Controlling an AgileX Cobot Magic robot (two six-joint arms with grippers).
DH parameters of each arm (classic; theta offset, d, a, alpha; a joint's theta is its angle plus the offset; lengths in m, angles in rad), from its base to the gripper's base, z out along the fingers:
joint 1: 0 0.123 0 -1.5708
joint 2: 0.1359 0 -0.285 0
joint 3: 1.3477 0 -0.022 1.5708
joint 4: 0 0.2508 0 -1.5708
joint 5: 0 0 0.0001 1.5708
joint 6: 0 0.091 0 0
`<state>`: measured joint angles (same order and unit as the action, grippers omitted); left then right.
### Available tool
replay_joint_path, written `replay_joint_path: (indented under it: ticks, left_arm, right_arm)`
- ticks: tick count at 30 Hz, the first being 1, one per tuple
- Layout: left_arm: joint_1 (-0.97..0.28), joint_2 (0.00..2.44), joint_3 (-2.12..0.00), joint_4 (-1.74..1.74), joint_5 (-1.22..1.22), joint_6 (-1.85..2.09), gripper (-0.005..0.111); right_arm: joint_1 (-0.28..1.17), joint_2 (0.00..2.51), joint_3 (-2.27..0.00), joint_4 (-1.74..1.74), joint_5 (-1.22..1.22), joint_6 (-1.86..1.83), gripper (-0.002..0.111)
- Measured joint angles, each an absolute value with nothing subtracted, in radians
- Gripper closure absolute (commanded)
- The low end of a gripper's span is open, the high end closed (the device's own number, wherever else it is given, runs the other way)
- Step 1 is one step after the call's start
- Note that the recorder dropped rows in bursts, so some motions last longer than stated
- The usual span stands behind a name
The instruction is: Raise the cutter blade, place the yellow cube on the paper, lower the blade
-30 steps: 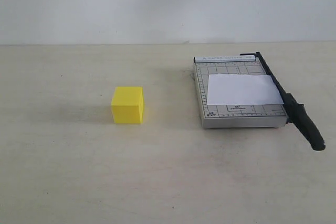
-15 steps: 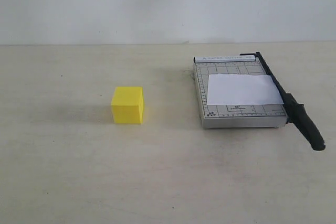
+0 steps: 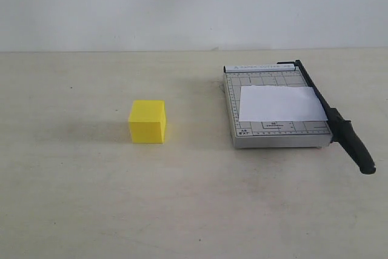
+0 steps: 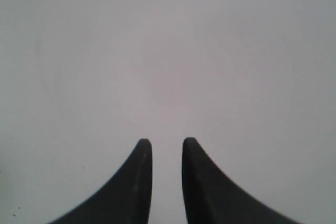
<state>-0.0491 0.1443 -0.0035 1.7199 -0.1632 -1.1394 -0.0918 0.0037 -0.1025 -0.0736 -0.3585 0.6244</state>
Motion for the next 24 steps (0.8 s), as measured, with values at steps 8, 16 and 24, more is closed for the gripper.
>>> replay_joint_path:
  ticks: [8,16,24]
  left_arm:
    - [-0.049,0.144,-0.004,1.72,-0.163,-1.139,0.102]
    - [-0.049,0.144,-0.022,1.474,-0.307,-1.243,0.102]
    - [-0.049,0.142,-0.348,1.298,-0.587,-0.991,0.102]
  right_arm:
    - [-0.092,0.002,-0.211,-0.177,-0.268,0.576,0.087]
    - [-0.092,0.002,-0.268,-0.182,-0.182,0.563,0.087]
    - [-0.092,0.009,-0.371,-0.186,-0.111,0.501,0.087]
